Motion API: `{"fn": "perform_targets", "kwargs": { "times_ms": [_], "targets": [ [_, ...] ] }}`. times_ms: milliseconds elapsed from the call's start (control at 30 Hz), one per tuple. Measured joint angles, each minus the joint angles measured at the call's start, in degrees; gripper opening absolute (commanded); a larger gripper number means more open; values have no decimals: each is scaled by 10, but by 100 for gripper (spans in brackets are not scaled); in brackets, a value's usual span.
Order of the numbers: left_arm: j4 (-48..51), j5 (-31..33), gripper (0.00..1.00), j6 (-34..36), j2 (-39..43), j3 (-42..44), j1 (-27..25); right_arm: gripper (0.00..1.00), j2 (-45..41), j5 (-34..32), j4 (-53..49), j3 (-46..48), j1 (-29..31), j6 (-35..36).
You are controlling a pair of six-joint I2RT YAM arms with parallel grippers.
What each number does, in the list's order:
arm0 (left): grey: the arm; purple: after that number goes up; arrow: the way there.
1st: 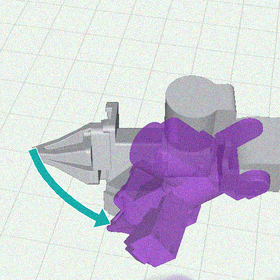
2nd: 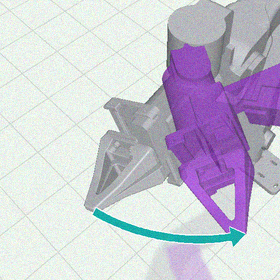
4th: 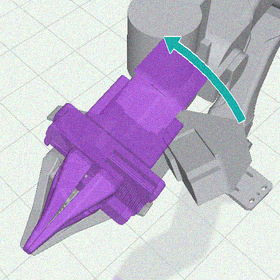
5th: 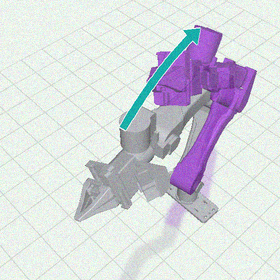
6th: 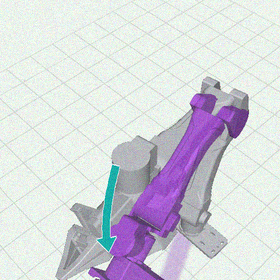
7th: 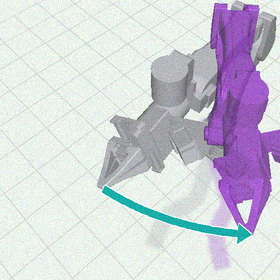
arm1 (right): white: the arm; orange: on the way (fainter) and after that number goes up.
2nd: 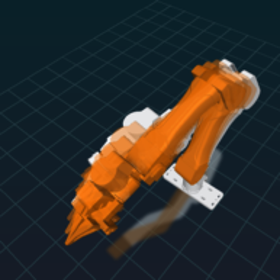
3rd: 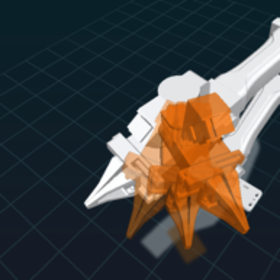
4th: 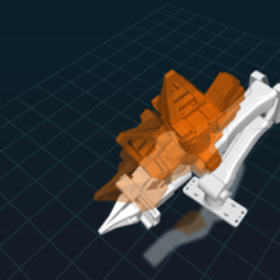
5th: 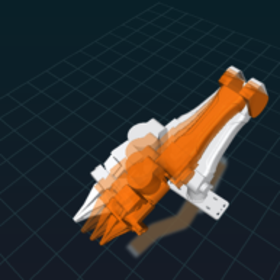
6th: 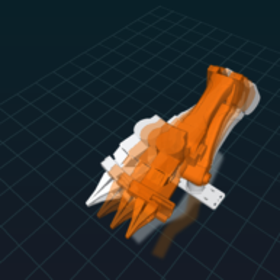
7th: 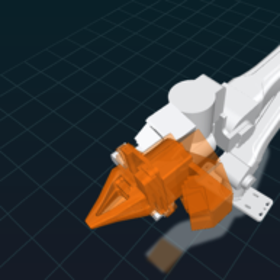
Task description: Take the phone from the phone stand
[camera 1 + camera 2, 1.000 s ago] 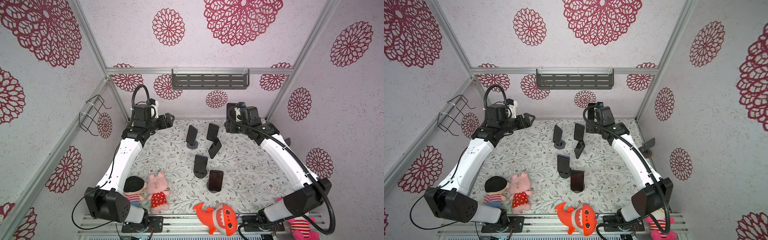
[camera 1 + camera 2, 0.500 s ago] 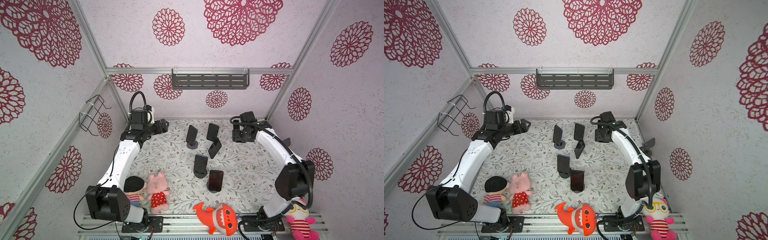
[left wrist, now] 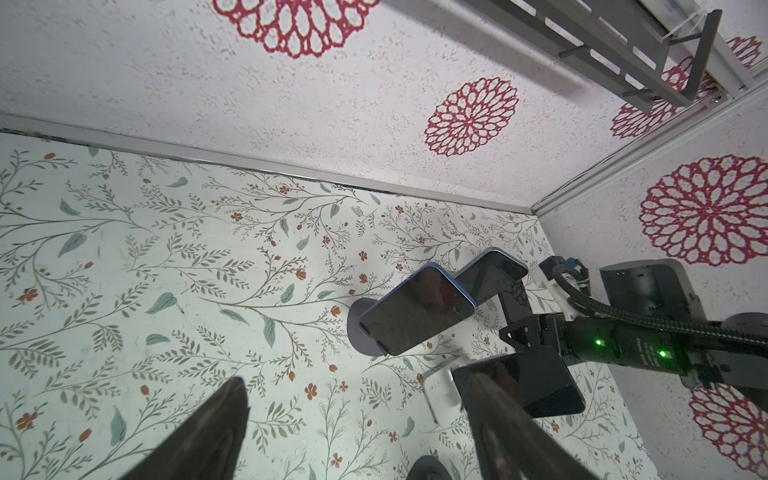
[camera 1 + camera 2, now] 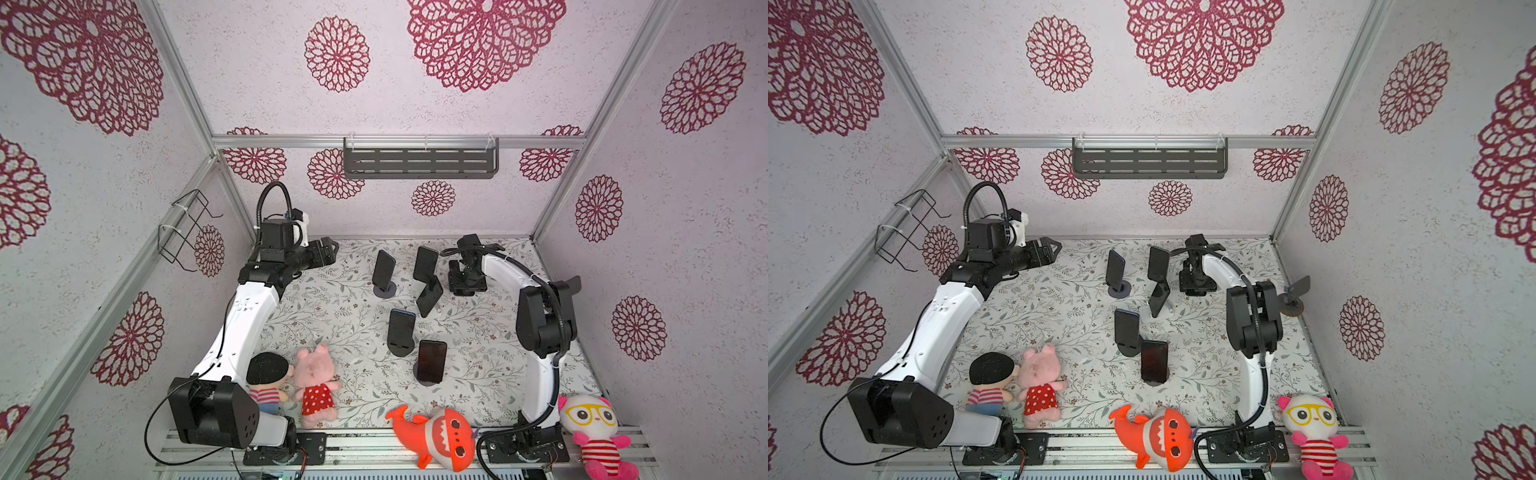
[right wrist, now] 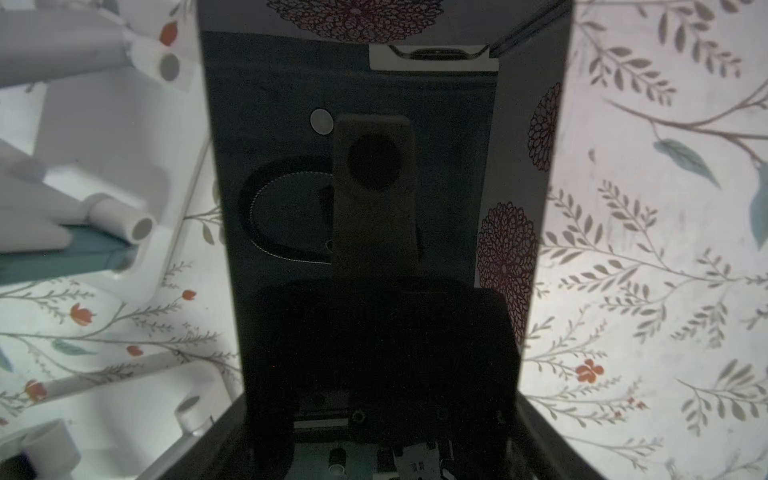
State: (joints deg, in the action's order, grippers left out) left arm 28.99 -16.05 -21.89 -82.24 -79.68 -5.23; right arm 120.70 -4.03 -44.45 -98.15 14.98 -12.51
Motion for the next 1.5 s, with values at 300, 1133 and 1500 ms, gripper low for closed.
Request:
{"fn": "perform_targets", "kwargs": {
  "times_ms": [300, 1133, 1500],
  "targets": [
    [-4, -4, 85, 3, 0, 0, 0, 25, 65, 2, 0, -45, 0, 4],
    [-8, -14, 85, 7, 0, 6, 4, 80, 87, 4, 12, -54, 0, 12],
    [-8, -14, 85, 7, 0, 7, 4, 82, 85, 3, 14, -53, 0, 19]
  ]
}}
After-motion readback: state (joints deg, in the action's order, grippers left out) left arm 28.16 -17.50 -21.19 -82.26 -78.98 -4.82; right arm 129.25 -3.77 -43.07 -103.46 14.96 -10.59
